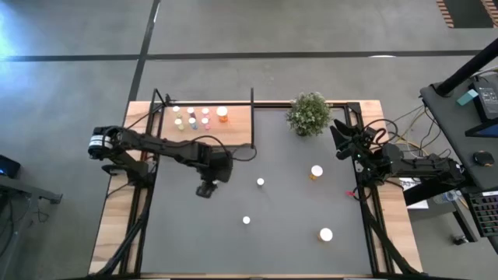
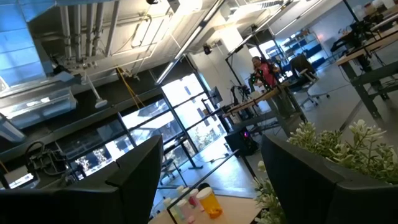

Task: Pick and place medicine bottles onto shelf by color
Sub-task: Put the yellow pill bottle on the shelf aligned with the other yellow pill bottles

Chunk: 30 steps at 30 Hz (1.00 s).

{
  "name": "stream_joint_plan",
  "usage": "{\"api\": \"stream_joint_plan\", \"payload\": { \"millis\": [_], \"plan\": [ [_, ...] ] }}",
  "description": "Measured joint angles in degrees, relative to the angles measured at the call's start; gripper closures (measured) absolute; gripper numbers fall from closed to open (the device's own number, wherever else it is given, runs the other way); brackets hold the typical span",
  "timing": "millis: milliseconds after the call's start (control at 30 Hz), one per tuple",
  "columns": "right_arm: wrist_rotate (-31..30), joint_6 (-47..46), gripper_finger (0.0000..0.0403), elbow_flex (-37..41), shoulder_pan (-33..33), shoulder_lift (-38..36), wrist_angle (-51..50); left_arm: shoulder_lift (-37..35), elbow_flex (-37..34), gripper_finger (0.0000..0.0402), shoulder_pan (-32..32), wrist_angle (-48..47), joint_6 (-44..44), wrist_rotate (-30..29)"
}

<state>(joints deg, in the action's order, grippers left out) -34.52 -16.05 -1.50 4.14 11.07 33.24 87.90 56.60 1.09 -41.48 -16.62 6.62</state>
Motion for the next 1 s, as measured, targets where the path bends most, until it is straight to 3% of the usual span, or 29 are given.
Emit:
{"api": "stream_joint_plan", "payload": {
  "millis": [133,200,400,633,1000],
  "plan": [
    [-0.02,0.00,0.0142,0.00,0.02,0.02,0.00,0.00,0.05,0.0190,-1.29,0.55,-24.04,-0.10],
    [-0.02,0.00,0.0142,0.00,0.00,0.02,0.00,0.00,0.44,0.0190,-1.69,0.90,-31.89,-1.30],
    [-0.02,-0.01,0.0142,0.00,0.02,0.02,0.00,-0.03,0.59,0.0190,-1.59,6.27,-41.24,-2.67],
    [0.00,0.00,0.0142,0.00,0.00,0.02,0.00,-0.04,0.49,0.0190,-1.55,5.58,-52.57,-2.36],
    [0.00,-0.02,0.0142,0.00,0.00,0.02,0.00,0.19,-0.77,0.0190,-0.62,-1.08,-85.57,-2.58]
  ]
}}
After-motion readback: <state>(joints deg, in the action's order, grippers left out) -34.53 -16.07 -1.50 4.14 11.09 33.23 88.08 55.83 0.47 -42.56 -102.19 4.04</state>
